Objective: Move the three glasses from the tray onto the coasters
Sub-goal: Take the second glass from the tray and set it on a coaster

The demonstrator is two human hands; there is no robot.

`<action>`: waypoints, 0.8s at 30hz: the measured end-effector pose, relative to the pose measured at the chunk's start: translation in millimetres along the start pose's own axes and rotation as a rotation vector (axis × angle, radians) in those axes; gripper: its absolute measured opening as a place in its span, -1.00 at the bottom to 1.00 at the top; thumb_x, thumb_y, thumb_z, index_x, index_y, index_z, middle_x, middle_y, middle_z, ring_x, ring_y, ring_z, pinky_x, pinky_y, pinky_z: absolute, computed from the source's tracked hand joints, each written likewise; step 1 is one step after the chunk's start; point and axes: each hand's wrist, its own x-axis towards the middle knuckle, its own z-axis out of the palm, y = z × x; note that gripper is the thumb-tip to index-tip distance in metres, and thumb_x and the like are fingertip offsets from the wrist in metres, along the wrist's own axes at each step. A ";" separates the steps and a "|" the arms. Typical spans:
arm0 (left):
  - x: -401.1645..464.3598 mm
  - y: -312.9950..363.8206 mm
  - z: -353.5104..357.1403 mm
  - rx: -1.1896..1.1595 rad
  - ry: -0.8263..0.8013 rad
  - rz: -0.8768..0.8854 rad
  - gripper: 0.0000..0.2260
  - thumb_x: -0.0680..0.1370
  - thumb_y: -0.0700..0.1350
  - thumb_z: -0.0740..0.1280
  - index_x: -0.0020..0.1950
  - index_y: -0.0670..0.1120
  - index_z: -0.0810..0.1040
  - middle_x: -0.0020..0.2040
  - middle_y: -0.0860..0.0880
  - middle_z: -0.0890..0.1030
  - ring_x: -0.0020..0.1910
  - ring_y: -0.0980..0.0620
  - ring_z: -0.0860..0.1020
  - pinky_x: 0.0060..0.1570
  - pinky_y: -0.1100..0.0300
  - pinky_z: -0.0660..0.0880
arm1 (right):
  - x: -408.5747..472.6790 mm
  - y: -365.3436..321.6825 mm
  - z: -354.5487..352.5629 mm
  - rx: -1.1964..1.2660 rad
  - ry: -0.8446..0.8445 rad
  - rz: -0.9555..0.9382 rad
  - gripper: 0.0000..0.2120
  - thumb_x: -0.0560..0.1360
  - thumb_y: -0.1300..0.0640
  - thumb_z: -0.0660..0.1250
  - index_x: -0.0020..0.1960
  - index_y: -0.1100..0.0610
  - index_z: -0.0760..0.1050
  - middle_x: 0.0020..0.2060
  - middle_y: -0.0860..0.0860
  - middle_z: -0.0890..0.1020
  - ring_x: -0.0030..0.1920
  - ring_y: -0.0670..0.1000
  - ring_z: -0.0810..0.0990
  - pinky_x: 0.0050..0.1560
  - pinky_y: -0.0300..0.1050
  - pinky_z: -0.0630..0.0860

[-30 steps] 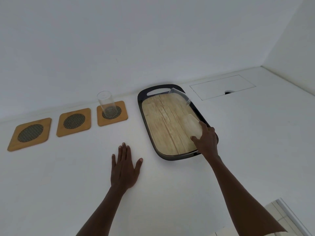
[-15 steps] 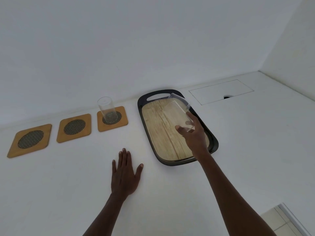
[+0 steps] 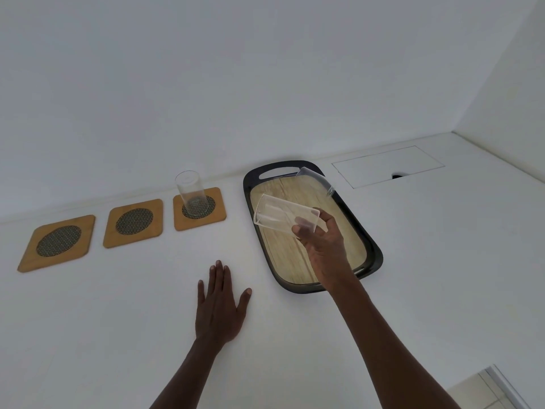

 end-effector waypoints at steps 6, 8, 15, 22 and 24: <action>1.3 -0.4 0.7 -0.011 -0.002 -0.002 -0.26 0.60 0.31 -0.05 0.61 -0.09 -0.17 0.63 -0.04 -0.20 0.60 0.02 -0.23 0.58 -0.06 -0.19 | 4.2 3.5 8.0 0.151 -0.054 0.045 -0.33 0.36 0.27 0.52 0.40 0.05 0.38 0.34 0.20 0.49 0.32 0.27 0.55 0.19 0.18 0.60; 1.4 -0.5 1.5 -0.022 0.005 0.002 -0.26 0.60 0.31 -0.03 0.61 -0.10 -0.15 0.63 -0.04 -0.20 0.60 0.01 -0.22 0.58 -0.05 -0.19 | 4.4 4.7 10.0 0.175 -0.059 0.061 -0.31 0.36 0.25 0.53 0.42 0.00 0.36 0.34 0.19 0.47 0.32 0.27 0.55 0.18 0.20 0.60; 2.4 -2.0 3.5 -0.021 0.005 -0.002 -0.26 0.59 0.32 -0.04 0.62 -0.09 -0.14 0.63 -0.04 -0.19 0.60 0.01 -0.21 0.58 -0.06 -0.19 | 2.5 6.7 20.4 0.185 -0.041 0.114 -0.49 0.51 0.24 0.43 0.40 0.19 0.35 0.34 0.24 0.48 0.29 0.25 0.58 0.21 0.23 0.58; 0.1 -2.3 2.8 -0.066 0.027 -0.008 -0.26 0.60 0.29 0.01 0.62 -0.11 -0.15 0.63 -0.03 -0.16 0.61 0.02 -0.19 0.59 -0.03 -0.18 | 1.7 5.7 28.6 0.206 -0.043 0.114 -0.53 0.52 0.27 0.40 0.38 0.08 0.38 0.32 0.21 0.48 0.30 0.27 0.56 0.14 0.10 0.63; -0.2 -2.0 1.7 -0.071 0.023 -0.009 -0.27 0.61 0.27 0.01 0.62 -0.11 -0.16 0.63 -0.03 -0.18 0.61 0.02 -0.19 0.59 -0.03 -0.18 | 0.8 5.1 30.9 0.172 -0.054 0.099 -0.52 0.52 0.26 0.41 0.39 0.07 0.38 0.33 0.21 0.49 0.30 0.26 0.57 0.16 0.11 0.62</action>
